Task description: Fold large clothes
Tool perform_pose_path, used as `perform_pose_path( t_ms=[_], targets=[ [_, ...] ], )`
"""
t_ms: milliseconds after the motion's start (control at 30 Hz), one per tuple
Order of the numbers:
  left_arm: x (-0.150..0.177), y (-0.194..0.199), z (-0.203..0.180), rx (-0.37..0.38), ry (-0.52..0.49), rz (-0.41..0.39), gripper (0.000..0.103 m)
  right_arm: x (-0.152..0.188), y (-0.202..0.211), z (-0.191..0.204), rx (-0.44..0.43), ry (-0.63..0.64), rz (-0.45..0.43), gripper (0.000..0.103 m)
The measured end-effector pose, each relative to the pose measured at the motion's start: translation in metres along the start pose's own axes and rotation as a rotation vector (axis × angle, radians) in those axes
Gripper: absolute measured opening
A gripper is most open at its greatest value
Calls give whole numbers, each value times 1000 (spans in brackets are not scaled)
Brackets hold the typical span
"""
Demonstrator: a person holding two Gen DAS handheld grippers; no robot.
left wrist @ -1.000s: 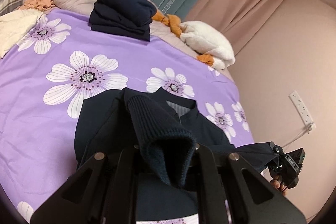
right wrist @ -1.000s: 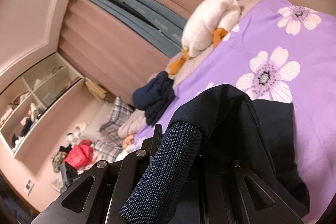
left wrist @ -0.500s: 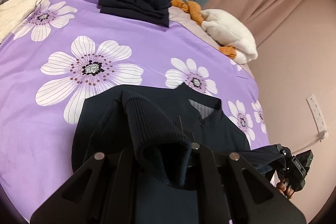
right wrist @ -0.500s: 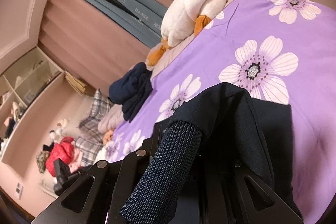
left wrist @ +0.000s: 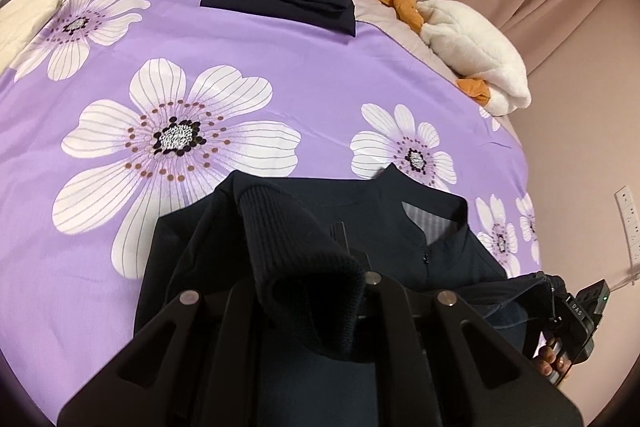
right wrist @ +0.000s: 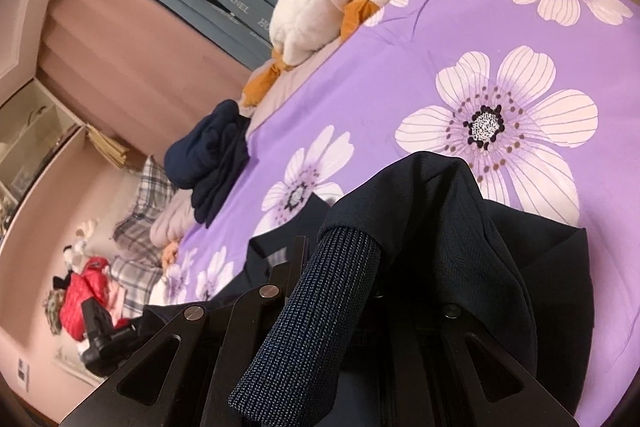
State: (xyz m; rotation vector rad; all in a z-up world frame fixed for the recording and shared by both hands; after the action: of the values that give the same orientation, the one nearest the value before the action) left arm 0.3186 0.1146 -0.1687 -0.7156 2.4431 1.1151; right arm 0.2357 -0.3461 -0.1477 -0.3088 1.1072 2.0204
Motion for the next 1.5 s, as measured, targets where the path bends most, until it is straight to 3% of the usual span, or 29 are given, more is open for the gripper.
perform_pose_path(
  t_ms=[667, 1500],
  targets=[
    [-26, -43, -5, -81, -71, 4, 12, -19, -31, -6, 57, -20, 13, 14],
    [-27, -75, 14, -138, -77, 31, 14, -21, -60, -19, 73, -61, 53, 14]
  ],
)
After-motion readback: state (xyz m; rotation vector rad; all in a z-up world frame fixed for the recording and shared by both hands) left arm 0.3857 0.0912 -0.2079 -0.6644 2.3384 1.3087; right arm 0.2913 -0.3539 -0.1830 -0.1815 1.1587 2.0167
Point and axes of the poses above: each gripper's, at about its wrist camera, not at the fingertips, and y roughly against the way its jaws point, z to its left, x to its underside, the point moved 3 cm from there along -y, roughly the way its jaws point, and after that the axes turned 13 degrees about x, right-handed, at the moved point
